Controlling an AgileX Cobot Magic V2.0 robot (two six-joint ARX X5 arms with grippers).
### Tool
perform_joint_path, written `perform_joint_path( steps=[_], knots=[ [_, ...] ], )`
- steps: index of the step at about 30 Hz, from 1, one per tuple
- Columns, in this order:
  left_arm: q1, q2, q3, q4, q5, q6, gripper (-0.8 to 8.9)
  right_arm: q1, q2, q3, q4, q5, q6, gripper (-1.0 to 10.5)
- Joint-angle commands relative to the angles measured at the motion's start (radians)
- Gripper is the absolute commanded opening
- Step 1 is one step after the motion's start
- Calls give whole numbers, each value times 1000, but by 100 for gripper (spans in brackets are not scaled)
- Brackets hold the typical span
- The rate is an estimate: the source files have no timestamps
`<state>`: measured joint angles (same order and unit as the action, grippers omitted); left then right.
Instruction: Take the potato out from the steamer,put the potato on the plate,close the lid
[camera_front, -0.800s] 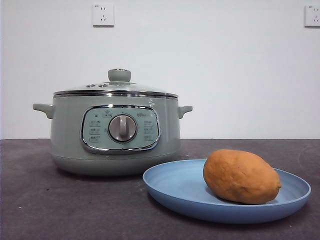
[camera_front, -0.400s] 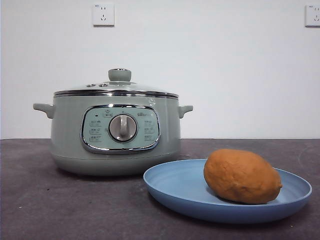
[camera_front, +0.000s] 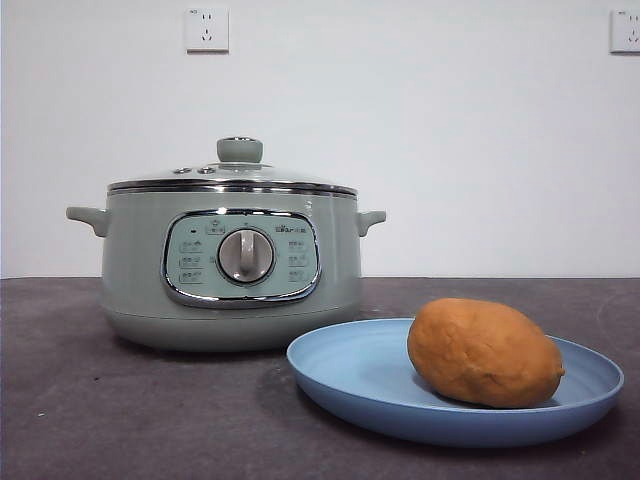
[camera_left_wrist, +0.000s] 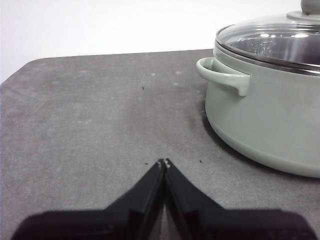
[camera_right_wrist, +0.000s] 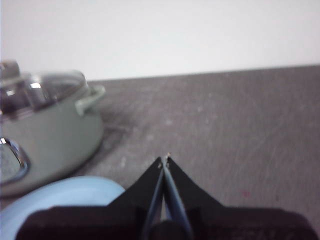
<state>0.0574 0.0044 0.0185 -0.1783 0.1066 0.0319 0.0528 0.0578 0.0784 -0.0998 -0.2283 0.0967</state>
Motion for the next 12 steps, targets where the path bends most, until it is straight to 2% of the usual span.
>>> perform_joint_path(
  steps=[1, 6, 12],
  knots=[
    [3, -3, -14, -2, -2, -10, -4, 0, -28, -47, 10, 2, 22, 0],
    [3, -3, -14, -2, -2, -10, -4, 0, -57, -71, -66, 33, 25, 0],
    [3, -3, -14, -2, -2, -10, -4, 0, -57, -71, -72, 51, 43, 0]
  ],
)
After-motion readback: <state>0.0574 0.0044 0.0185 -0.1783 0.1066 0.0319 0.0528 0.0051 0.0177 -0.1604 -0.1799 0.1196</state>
